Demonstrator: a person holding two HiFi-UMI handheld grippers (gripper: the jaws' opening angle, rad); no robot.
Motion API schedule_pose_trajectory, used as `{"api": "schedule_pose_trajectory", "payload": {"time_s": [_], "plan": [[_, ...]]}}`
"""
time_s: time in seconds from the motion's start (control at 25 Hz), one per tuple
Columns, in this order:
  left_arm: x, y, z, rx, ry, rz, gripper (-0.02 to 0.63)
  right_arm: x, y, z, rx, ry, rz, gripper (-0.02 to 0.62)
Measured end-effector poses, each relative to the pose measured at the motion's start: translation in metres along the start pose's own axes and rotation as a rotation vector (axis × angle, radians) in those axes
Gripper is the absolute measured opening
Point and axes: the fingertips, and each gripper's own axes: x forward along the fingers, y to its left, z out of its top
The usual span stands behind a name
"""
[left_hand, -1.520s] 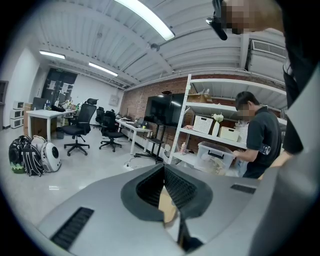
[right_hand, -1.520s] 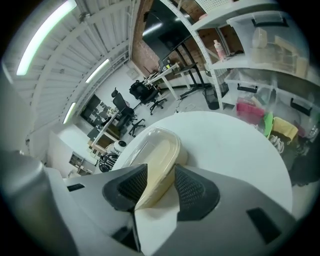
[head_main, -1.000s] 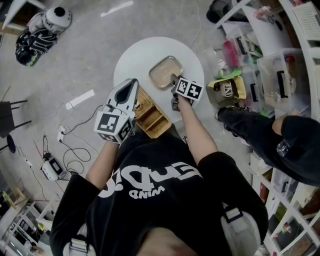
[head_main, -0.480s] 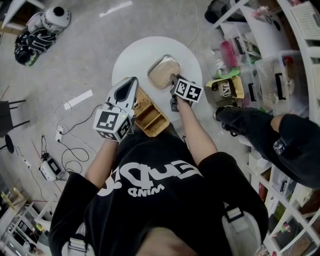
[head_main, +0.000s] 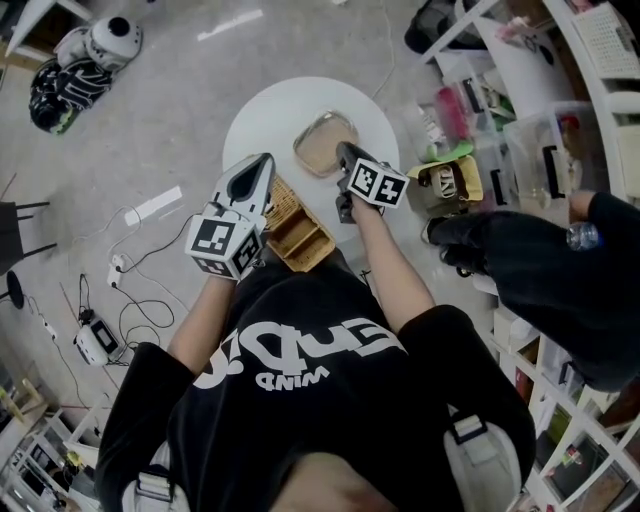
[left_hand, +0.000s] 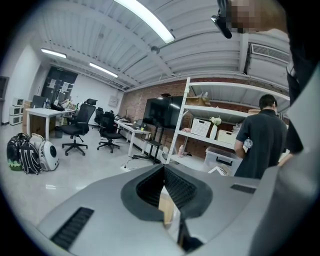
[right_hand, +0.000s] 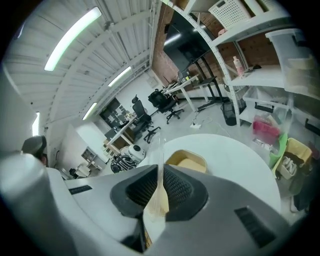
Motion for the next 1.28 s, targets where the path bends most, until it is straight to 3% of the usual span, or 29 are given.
{"api": "schedule_pose_trajectory", "payload": {"time_s": [0.36,0.72,1.08,1.28], "plan": [[-0.013,0.000,0.010,0.016,-0.036,0.007,0.000,-0.040,0.062,0.049,-0.070,-0.136,0.105,0.031],[-0.023,-0.007,0.022,0.029,-0.062,0.007,0.000,-0.132,0.121,0.101,-0.244,-0.324,0.163,0.031],[-0.044,-0.014,0.028,0.029,-0.091,0.016,0.000,-0.204,0.146,0.089,-0.444,-0.425,0.128,0.031],[-0.053,-0.016,0.027,0.042,-0.107,0.019,0.000,-0.211,0.125,0.065,-0.451,-0.434,0.081,0.031]]}}
